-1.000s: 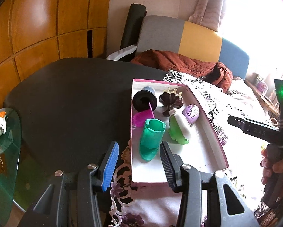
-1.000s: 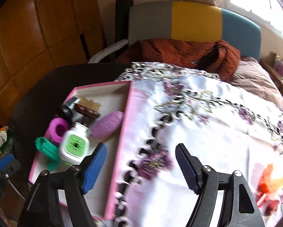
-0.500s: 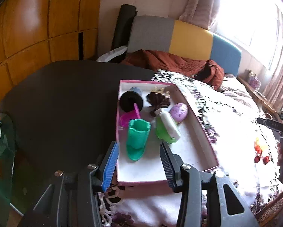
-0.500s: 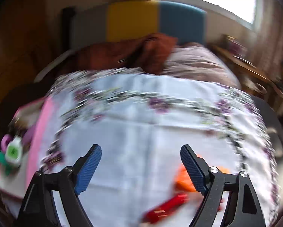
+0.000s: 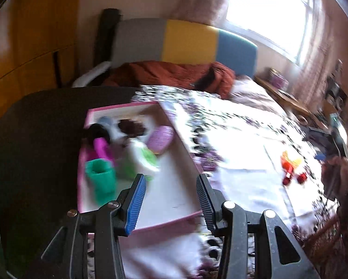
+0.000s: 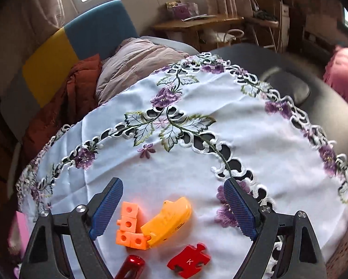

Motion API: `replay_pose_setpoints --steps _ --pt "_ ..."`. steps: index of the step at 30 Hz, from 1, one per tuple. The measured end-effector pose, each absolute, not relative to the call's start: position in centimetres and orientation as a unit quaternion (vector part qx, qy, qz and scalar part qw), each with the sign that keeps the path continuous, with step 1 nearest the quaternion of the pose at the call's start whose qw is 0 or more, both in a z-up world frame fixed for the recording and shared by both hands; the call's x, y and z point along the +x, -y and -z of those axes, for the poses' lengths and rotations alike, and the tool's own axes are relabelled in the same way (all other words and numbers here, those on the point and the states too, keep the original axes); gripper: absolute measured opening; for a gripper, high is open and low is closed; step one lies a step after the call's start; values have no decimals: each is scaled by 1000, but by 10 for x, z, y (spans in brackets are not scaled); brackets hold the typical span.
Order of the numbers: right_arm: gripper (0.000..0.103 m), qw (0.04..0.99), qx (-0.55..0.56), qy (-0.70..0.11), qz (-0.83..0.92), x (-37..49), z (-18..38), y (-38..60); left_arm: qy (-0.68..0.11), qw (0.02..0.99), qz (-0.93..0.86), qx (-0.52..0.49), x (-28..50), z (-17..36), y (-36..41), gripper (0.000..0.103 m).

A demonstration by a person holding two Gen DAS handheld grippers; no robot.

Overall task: Organize rigid objects
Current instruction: 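Move the left gripper toward the red cylinder while the right gripper returns over the orange blocks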

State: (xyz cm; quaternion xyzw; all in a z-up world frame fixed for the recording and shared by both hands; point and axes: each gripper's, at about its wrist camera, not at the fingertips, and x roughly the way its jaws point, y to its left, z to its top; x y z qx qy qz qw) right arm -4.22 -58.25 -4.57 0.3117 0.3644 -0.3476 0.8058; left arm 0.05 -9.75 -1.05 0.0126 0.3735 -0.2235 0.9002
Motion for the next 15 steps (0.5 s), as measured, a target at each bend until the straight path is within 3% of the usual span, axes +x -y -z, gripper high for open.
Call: replay_pose_setpoints --steps 15 --pt "90 802 347 -345 343 -52 46 589 -402 783 455 136 -2 40 301 46"
